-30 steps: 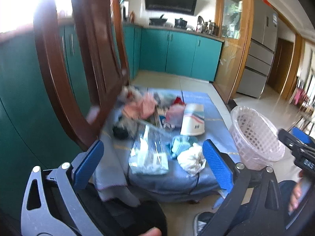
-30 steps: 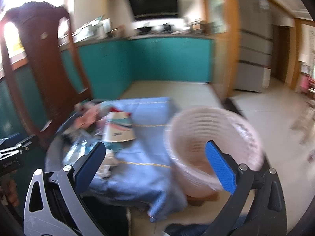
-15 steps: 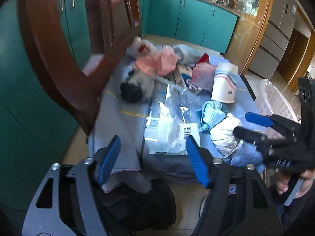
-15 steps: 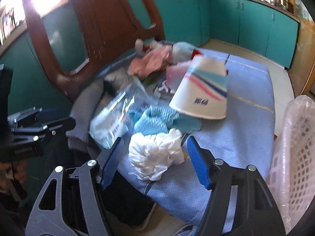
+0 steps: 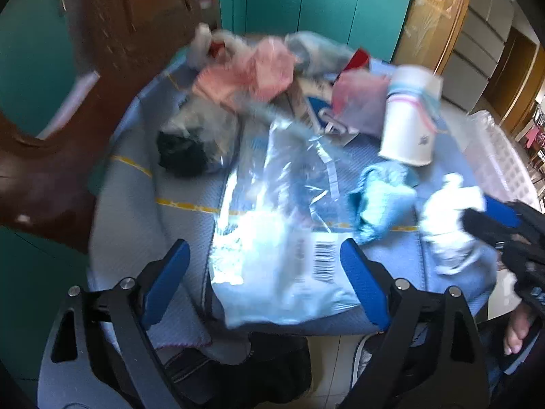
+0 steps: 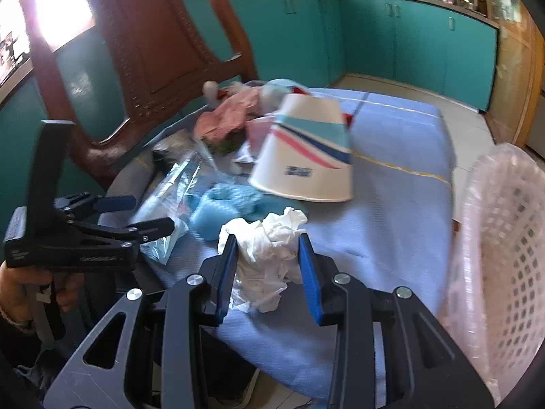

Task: Collect trash
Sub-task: 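Carry the tissue with the right tool into the basket while the left tool drops the bag there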

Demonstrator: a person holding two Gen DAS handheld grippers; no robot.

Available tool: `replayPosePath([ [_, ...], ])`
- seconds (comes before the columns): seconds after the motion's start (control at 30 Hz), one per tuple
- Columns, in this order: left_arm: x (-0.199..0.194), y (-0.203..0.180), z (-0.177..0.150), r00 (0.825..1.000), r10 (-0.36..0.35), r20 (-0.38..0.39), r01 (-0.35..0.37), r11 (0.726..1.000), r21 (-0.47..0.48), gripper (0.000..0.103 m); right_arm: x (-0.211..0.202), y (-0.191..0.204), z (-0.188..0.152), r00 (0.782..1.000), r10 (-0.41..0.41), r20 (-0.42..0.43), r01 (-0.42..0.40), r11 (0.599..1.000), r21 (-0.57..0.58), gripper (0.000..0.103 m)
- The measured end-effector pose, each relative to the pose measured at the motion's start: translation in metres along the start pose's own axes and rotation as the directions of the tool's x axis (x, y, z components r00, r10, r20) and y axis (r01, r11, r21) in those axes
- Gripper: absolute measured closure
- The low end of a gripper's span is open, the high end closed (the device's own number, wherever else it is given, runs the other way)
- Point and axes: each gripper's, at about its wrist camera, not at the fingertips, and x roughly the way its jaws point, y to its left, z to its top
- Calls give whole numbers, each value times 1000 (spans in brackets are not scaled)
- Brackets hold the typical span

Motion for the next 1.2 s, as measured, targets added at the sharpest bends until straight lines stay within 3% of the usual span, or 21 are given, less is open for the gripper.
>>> replayPosePath([
  [0.13, 12, 3, 3, 998, -53, -31, 52, 998, -29, 13, -6, -15, -5, 1000, -18, 12, 18, 999, 34, 67],
  [0.3, 9, -4, 6, 998, -59, -5, 59, 998, -4, 52, -14, -25, -5, 999, -39, 27, 38, 999, 36, 67],
  [0.47, -5, -6, 8, 997, -56, 44, 55, 998, 27, 77, -13, -16, -6, 998, -49, 35, 48, 999, 20, 66],
  [0.6, -29, -6, 5, 992, -15, 125, 10, 999, 39, 79, -17, -15, -5, 995, -70, 64, 70, 997, 12, 66],
  [0.77, -53, -9, 7, 978, -24, 206, 19, 999, 29, 80, -31, -20, -2, 986, -108, 127, 104, 994, 35, 66],
  [0.87, -82, -15, 7, 958, -49, 282, 36, 998, 50, 80, -57, -32, 5, 963, -171, 206, 164, 985, 53, 66],
  [0.97, -110, -31, 8, 933, -91, 349, 59, 993, 100, 80, -98, -65, 8, 917, -269, 295, 229, 960, 164, 66],
  [1.13, -118, -68, 24, 914, -201, 353, 141, 972, 190, 80, -140, -124, -10, 860, -409, 306, 289, 883, 370, 66],
  [1.2, -113, -94, 33, 904, -278, 325, 209, 950, 232, 80, -148, -137, -18, 841, -459, 285, 326, 852, 409, 66],
])
